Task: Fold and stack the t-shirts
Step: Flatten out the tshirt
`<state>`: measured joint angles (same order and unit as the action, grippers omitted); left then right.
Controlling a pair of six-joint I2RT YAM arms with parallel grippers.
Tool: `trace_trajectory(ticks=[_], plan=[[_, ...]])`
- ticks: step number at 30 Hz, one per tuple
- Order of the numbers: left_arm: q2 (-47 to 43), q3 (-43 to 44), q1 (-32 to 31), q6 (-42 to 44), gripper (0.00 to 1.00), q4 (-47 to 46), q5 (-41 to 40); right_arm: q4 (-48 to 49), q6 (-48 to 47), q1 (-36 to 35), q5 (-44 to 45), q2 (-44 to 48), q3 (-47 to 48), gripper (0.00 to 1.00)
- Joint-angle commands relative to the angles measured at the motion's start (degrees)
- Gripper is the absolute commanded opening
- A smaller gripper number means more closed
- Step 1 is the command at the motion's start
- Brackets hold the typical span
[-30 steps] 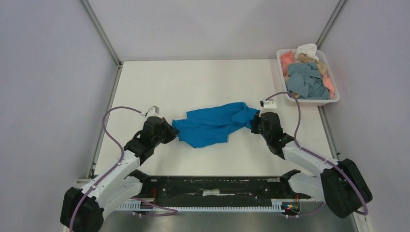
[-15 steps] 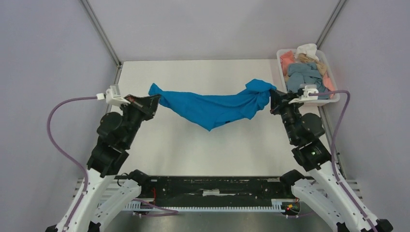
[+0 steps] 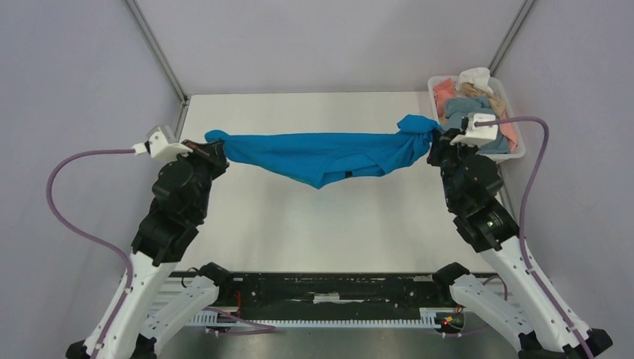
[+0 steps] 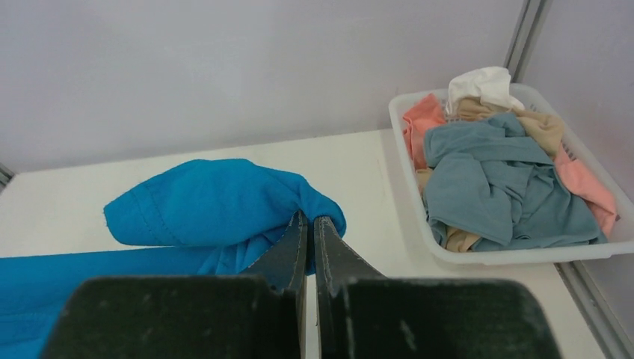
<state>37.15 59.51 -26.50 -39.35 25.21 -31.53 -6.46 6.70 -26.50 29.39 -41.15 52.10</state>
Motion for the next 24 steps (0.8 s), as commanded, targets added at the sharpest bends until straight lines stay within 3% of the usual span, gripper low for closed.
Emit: trace_trajectory(ticks=[1, 5, 10, 14, 16, 20, 21, 22, 24], plan=[[6.9, 2.6, 0.3, 3.7, 0.02, -2.8, -5.5, 0.2, -3.1, 0.3, 2.0, -5.9, 3.4, 0.0], [16.6, 6.1, 3.2, 5.2, 0.02, -5.1, -3.5, 4.2, -5.2, 0.6, 1.8, -13.6, 6.7, 0.0], [28.4, 16.1, 14.1, 4.1, 0.02, -9.6, 14.0, 5.5, -5.7, 4.5, -1.4, -25.1, 19.9, 0.0], [34.4, 22.6, 16.2, 5.7, 0.02, -7.3, 16.2, 5.5, -4.7, 7.5, -8.4, -27.3, 22.4, 0.0], [33.3, 19.5, 16.2, 5.8, 0.02, -6.9, 16.6, 5.5, -4.5, 7.9, -10.1, -25.2, 17.2, 0.0], [24.8, 2.1, 16.2, 2.8, 0.02, -6.9, 17.5, 4.2, -2.9, 8.3, -12.4, -16.5, 1.1, 0.01], [21.7, -2.7, 16.3, 0.7, 0.07, -6.1, 17.0, 3.3, -1.9, 8.3, -13.3, -14.0, -3.9, 0.02], [19.0, -8.3, 16.3, -1.9, 0.26, -4.9, 16.5, 2.0, -0.6, 8.3, -13.6, -11.0, -8.1, 0.06], [13.3, -17.7, 16.3, -5.3, 0.7, -5.4, 18.8, 0.3, 2.8, 8.4, -11.8, -6.1, -15.7, 0.27]])
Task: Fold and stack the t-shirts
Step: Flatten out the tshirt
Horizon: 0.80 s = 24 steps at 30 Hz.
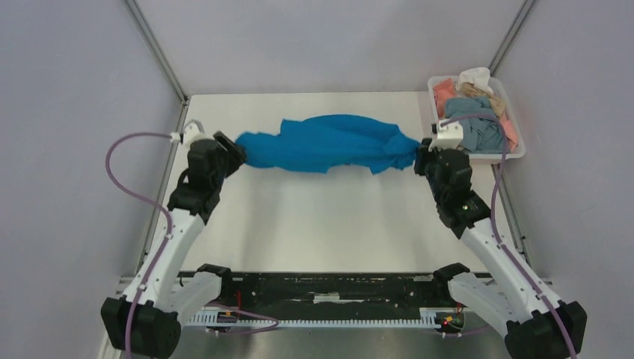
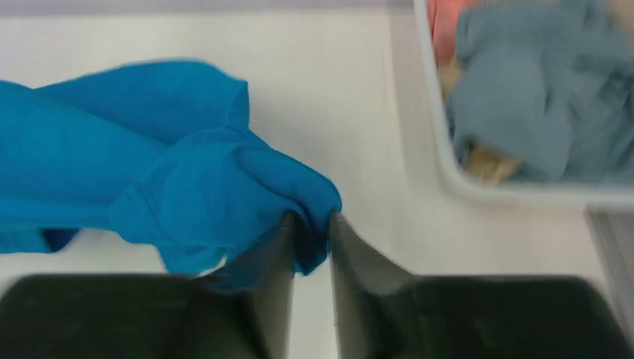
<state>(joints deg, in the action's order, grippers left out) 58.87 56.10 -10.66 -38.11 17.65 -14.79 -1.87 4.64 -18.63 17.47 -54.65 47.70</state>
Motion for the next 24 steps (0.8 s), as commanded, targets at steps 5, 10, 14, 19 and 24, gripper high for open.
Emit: trace_trajectory(ticks=[5, 10, 14, 19, 24], plan=[[-13.5, -17.3, 0.3, -8.0, 0.8, 8.0, 2.6, -9.4, 9.2, 0.6, 8.8, 12.2, -14.8, 0.98], [-13.2, -17.6, 0.4, -7.4, 0.82, 6.4, 4.5, -10.3, 8.4, 0.5, 3.4, 11.5, -13.8, 0.98], [-8.5, -18.8, 0.4, -6.5, 0.82, 0.1, 12.6, -8.1, 8.0, 0.5, -4.9, 9.4, -15.4, 0.98], [2.8, -19.6, -1.2, -6.5, 0.83, -8.3, 22.6, -0.6, 9.9, -0.1, -16.2, 4.6, -19.7, 0.98], [15.2, -18.4, -5.4, -6.2, 0.84, -9.3, 22.1, 4.0, 11.0, -4.0, -16.2, -4.3, -19.7, 0.98]])
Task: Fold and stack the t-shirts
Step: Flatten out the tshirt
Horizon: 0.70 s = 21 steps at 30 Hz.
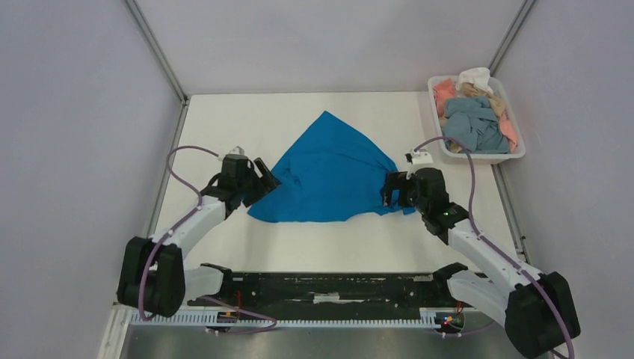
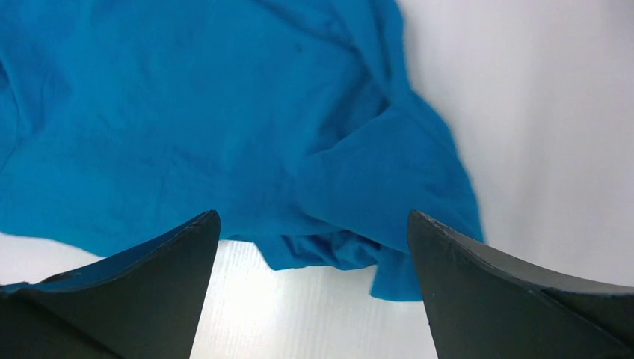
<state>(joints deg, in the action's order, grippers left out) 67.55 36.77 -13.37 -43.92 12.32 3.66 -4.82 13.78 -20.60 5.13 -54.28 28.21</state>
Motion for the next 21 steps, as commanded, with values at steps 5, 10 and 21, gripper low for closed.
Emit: trace_trajectory(ticks=[5, 10, 21], plan=[[13.0, 0.1, -8.6, -1.1, 0.85, -4.3, 1.7, 10.7, 6.0, -2.1, -2.3, -15.5, 0.8, 0.98], [15.2, -3.5, -17.7, -3.8, 0.85, -6.3, 3.0, 12.3, 5.6, -2.1, -0.6, -27.9, 7.2, 0.98], [29.5, 7.6, -43.8, -10.0, 0.86, -27.2, 7.1, 20.8, 2.1, -3.0, -16.9, -51.0, 28.8, 0.98]])
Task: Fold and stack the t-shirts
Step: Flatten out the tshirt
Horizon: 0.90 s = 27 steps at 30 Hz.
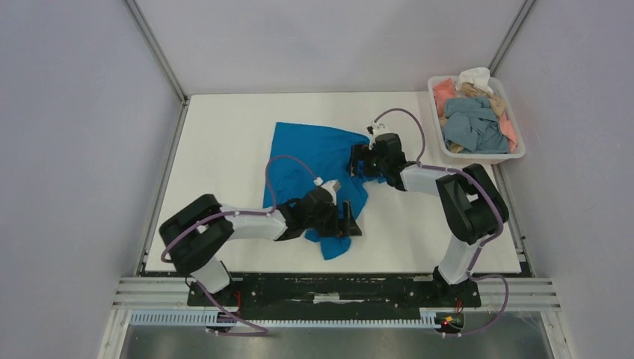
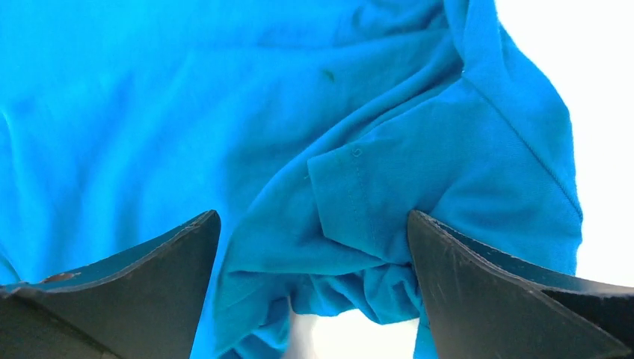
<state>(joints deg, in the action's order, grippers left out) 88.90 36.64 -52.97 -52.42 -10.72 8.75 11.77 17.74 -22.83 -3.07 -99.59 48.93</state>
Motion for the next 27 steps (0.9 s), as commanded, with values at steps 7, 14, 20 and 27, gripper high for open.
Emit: trace_trajectory(ticks=[7, 14, 20, 27], plan=[[5.2, 11.5, -4.1, 2.5, 0.86, 2.9, -1.2, -6.7, -6.9, 2.6, 4.1, -1.5, 16.4, 0.98], [-21.2, 0.0, -5.5, 5.3, 0.86, 14.8, -13.2, -10.0, -6.4, 6.1, 9.6, 13.7, 5.9, 0.98], [-36.2, -6.6, -5.5, -0.9, 0.87, 30.9, -30.7, -16.4, -1.9, -1.7, 9.6, 28.9, -10.2, 0.98], [-46.0, -14.8, -5.5, -2.2, 0.89, 31.1, -29.2, -34.0, 5.0, -24.5, 20.4, 39.9, -16.1, 0.98]])
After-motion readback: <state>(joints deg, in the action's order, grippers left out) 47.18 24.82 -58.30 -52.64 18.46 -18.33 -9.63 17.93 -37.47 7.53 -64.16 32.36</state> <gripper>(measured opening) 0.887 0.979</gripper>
